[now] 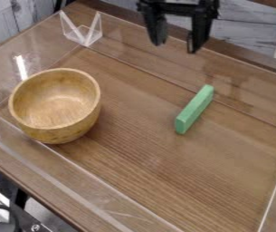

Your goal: Put the green block in the brown bowl

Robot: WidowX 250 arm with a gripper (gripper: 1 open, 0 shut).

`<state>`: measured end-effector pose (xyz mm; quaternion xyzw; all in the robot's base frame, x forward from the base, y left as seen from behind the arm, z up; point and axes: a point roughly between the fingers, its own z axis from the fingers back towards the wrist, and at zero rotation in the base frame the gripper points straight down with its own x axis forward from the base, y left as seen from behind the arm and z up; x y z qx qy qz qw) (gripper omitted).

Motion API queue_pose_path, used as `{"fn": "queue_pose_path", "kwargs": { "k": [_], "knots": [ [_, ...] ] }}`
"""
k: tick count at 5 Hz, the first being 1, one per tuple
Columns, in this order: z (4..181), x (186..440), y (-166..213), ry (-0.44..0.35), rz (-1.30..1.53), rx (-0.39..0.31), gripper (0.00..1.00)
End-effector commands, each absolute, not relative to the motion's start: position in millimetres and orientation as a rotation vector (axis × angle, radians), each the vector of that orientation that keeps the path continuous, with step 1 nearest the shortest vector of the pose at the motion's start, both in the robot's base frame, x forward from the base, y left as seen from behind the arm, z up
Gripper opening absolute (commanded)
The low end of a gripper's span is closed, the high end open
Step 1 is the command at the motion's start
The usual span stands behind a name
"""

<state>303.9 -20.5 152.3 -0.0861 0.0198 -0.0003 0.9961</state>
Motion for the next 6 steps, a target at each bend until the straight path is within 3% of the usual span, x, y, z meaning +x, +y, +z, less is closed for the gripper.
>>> {"fn": "queue_pose_path", "kwargs": {
  "k": [1,6],
  "knots": [
    [152.6,312.4,-26.9,-0.035,-0.031,-0.164,1.00],
    [76.7,328.8,-39.8,-0.107,-0.047,-0.154,1.00]
  ]
}}
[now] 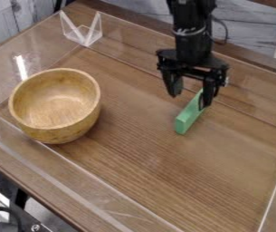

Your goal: Put the green block in the brown bowl

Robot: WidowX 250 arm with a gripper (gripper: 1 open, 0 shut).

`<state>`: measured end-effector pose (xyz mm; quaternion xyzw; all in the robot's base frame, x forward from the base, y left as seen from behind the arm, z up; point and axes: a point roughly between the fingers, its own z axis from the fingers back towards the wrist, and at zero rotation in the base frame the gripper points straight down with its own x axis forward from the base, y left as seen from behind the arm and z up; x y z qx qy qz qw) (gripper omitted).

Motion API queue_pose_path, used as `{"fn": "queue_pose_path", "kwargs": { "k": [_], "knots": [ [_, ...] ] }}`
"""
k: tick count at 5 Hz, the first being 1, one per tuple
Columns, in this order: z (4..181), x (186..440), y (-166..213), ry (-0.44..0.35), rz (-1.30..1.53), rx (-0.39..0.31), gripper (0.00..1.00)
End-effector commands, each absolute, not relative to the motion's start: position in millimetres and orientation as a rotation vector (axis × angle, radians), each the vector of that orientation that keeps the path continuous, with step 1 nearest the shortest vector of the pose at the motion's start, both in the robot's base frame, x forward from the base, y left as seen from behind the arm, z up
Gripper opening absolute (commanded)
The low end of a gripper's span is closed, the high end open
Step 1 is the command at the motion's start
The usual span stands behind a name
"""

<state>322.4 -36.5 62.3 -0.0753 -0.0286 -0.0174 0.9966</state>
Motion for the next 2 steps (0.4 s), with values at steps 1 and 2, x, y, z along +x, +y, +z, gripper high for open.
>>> {"fn": "queue_pose_path", "kwargs": {
  "k": [1,2],
  "knots": [
    [66.6,331.7,-39.0,-0.112,-0.044,-0.157,1.00],
    [56.9,334.2,-37.7,-0.114,-0.040,-0.160,1.00]
  ]
}}
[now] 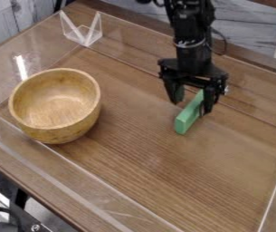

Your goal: Put the green block in the brown bowl

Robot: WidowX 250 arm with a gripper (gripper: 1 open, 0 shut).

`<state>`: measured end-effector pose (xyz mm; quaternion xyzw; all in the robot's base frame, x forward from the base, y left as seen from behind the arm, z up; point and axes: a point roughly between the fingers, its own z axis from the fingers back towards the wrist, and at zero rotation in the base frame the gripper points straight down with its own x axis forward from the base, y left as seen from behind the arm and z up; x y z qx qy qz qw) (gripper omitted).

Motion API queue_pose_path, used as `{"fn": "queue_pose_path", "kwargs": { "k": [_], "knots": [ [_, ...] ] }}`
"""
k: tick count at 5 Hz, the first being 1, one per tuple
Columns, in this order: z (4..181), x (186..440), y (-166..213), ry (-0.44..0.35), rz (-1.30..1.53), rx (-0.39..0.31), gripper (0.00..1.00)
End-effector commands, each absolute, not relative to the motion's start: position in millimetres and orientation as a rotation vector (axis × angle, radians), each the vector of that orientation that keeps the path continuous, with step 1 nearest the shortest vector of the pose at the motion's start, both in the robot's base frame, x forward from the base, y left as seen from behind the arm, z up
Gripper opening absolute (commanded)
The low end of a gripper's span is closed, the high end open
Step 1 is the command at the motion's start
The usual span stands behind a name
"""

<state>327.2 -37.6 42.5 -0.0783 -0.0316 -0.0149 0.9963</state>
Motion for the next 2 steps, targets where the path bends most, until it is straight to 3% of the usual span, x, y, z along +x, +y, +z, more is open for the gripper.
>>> {"fn": "queue_pose_path", "kwargs": {
  "k": [1,2],
  "knots": [
    [48.9,336.1,-36.4,-0.115,-0.035,-0.162,1.00],
    [42.9,336.8,-35.7,-0.113,-0.031,-0.165,1.00]
  ]
}}
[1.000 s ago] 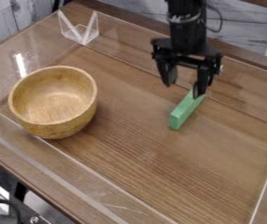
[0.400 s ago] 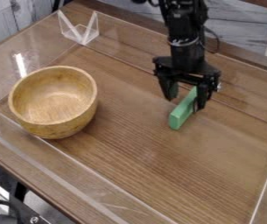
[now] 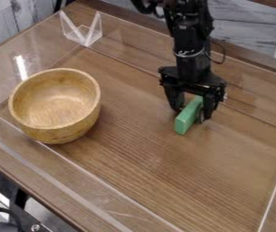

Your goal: Put the green block in the brown bowl

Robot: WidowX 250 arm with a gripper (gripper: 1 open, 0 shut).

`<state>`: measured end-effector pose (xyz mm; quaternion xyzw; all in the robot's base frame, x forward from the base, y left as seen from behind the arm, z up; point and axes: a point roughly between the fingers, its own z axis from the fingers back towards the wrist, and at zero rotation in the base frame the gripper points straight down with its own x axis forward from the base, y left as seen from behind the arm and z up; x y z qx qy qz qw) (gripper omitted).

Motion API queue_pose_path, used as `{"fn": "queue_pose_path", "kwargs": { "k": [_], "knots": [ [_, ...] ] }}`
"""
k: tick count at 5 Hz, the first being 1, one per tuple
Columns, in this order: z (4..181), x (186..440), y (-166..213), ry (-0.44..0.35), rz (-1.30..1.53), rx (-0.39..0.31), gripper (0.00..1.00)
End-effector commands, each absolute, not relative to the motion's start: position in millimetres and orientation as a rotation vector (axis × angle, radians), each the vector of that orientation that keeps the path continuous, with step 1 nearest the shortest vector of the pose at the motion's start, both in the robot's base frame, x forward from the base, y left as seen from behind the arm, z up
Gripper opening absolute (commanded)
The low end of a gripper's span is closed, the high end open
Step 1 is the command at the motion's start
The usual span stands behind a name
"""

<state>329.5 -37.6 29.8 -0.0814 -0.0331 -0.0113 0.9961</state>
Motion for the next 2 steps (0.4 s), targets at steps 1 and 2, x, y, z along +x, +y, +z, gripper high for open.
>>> {"fn": "queue_pose_path", "kwargs": {
  "k": [1,2],
  "knots": [
    [39.1,336.3,-35.3,-0.109,-0.028,-0.170,0.00],
    [38.5,333.9,-34.2,-0.094,-0.025,-0.175,0.00]
  ]
}}
